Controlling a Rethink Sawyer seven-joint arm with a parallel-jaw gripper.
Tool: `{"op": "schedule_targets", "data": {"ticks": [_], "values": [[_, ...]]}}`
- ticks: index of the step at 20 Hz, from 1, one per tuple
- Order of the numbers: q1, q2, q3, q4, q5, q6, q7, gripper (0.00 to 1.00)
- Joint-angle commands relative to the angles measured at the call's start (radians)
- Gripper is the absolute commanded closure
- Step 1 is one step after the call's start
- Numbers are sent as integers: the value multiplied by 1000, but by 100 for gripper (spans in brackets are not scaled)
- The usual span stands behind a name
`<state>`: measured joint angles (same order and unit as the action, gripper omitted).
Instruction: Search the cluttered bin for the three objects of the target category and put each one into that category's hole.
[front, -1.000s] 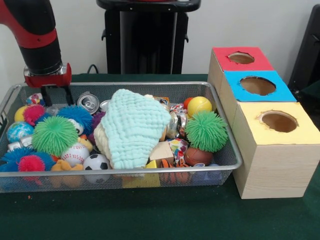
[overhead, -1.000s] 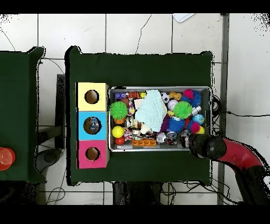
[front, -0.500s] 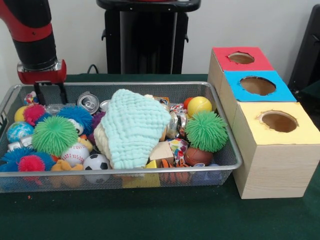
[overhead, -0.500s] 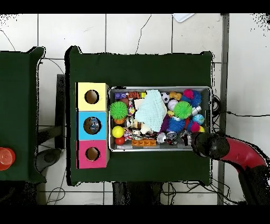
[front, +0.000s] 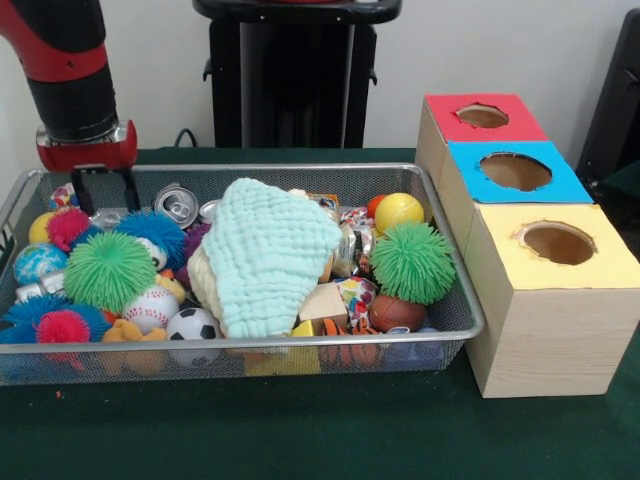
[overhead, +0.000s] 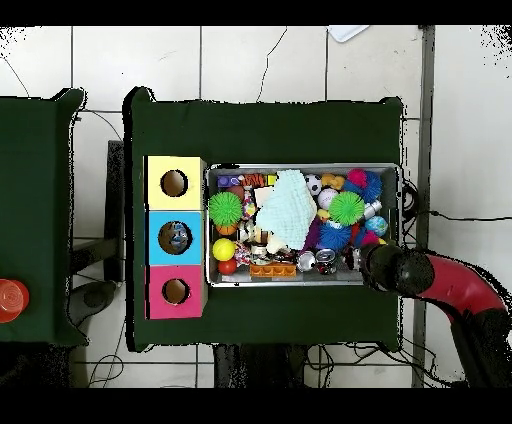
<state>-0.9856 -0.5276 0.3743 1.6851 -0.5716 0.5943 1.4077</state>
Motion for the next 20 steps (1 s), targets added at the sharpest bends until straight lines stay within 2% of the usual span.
{"op": "schedule_targets", "data": {"ticks": [1,5,12,17,20], "values": [[26,32,49,-24,-66,37,-121,0],[56,22,-2,-76,-127,39,-120,0],[49,44,2,-105,-150,51,-125,0],[46,66,12,-131,-145,70,-125,0],[30,78,32,-115,-118,79,-130,0]]}}
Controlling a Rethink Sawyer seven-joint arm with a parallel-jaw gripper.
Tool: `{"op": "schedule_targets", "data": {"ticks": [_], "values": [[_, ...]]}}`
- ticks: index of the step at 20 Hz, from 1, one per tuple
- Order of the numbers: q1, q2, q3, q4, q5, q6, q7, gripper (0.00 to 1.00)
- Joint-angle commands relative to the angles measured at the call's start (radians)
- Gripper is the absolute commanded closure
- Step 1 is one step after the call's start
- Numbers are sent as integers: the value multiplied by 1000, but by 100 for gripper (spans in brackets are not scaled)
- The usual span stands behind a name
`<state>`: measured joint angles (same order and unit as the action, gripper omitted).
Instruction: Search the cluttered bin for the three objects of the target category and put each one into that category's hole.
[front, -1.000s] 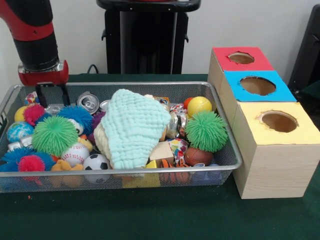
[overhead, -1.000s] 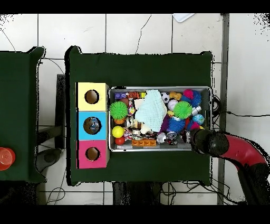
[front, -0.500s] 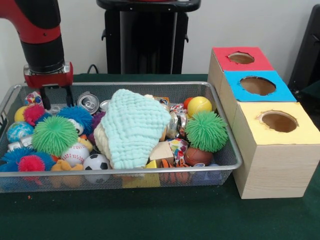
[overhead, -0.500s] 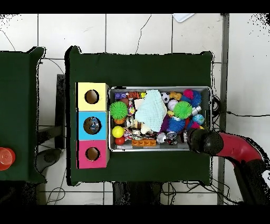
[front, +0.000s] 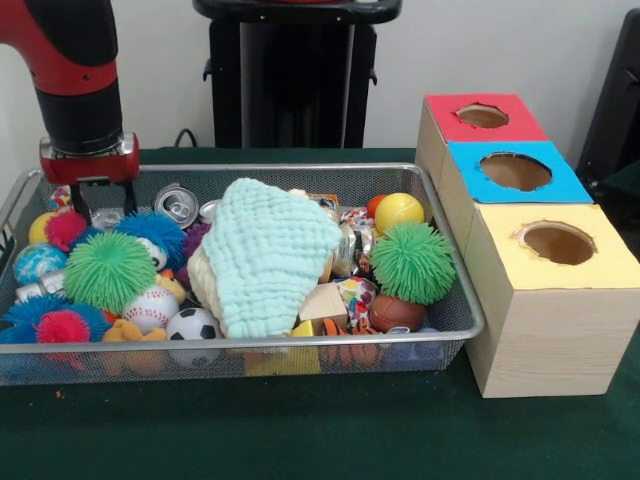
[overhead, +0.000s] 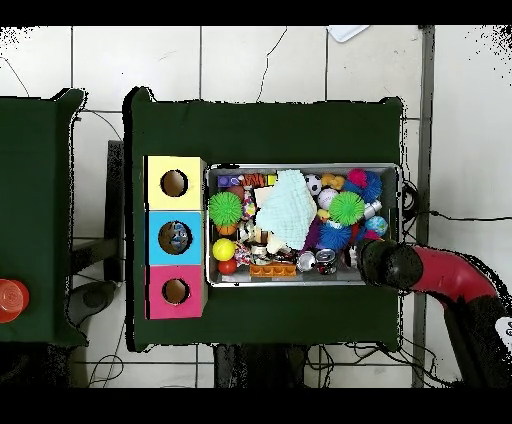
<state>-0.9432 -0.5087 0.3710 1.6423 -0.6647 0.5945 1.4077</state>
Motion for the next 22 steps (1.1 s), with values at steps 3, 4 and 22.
{"op": "schedule_targets", "data": {"ticks": [3,4,22], "values": [[-29,71,62,-38,12,91,-130,0],[-32,69,69,-23,23,95,-125,0],[-15,62,66,30,97,153,-85,0]]}}
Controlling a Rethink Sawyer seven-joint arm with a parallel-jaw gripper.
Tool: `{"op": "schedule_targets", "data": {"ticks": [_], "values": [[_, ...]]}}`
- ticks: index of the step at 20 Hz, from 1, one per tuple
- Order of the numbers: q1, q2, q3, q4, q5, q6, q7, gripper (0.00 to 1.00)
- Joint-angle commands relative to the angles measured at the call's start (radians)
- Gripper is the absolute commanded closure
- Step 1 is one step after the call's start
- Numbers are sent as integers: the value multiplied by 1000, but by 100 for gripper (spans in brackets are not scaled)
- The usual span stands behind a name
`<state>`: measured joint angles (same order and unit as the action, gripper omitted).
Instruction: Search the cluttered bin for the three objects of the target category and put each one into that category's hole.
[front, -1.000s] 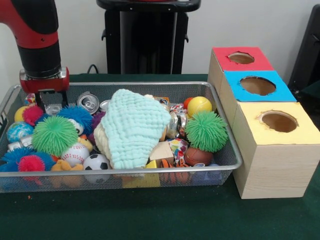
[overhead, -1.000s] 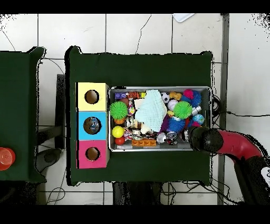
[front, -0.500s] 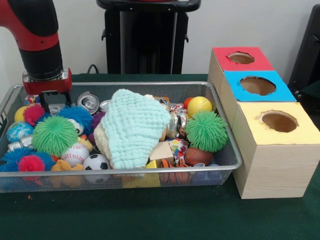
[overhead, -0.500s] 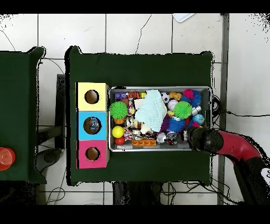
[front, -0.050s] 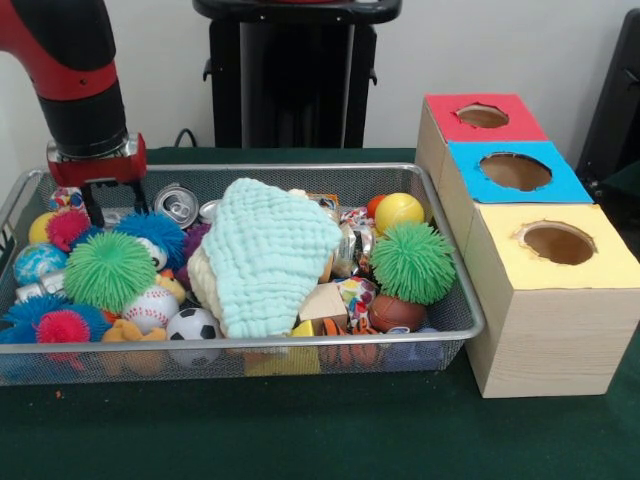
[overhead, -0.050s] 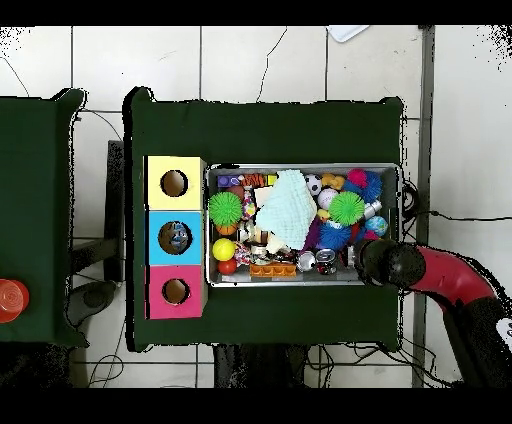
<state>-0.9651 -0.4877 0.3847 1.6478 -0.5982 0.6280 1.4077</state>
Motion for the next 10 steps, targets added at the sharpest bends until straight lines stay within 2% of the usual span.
{"op": "schedule_targets", "data": {"ticks": [1,10], "values": [[8,45,47,26,30,123,-82,0],[3,70,33,55,22,88,-50,0]]}}
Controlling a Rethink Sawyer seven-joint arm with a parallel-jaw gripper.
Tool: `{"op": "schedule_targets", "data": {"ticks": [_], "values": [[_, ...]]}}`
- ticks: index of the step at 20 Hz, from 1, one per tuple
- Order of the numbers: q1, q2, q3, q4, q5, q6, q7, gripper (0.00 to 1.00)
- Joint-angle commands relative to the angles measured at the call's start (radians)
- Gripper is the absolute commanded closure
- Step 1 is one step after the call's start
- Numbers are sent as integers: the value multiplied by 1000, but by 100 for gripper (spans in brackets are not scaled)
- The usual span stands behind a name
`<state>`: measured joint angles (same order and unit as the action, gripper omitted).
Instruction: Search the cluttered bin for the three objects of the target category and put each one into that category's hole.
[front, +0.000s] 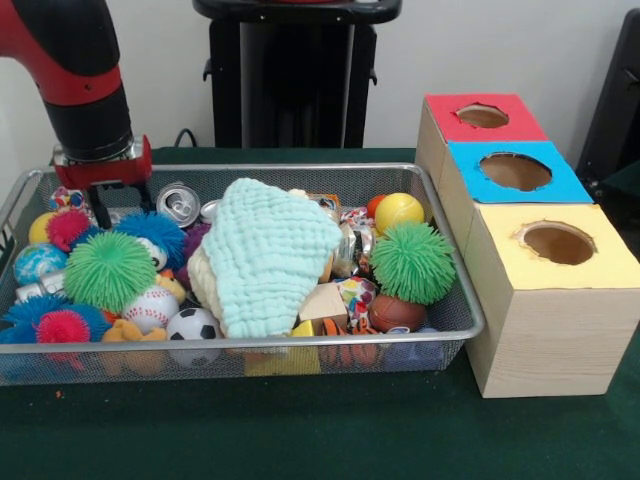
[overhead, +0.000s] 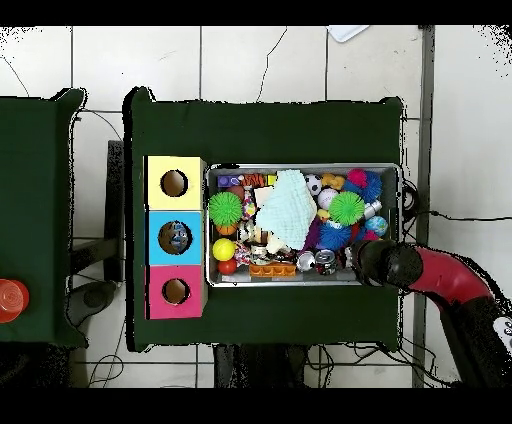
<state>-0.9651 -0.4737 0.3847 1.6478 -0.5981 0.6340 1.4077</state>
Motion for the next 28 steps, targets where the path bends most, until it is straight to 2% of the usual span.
{"op": "schedule_targets", "data": {"ticks": [1,6,13,28], "values": [[8,62,27,49,18,84,-48,0],[40,84,-18,18,-8,108,-31,0],[61,105,-42,-8,-11,144,-31,0],[66,73,-34,-5,20,212,-54,0]]}}
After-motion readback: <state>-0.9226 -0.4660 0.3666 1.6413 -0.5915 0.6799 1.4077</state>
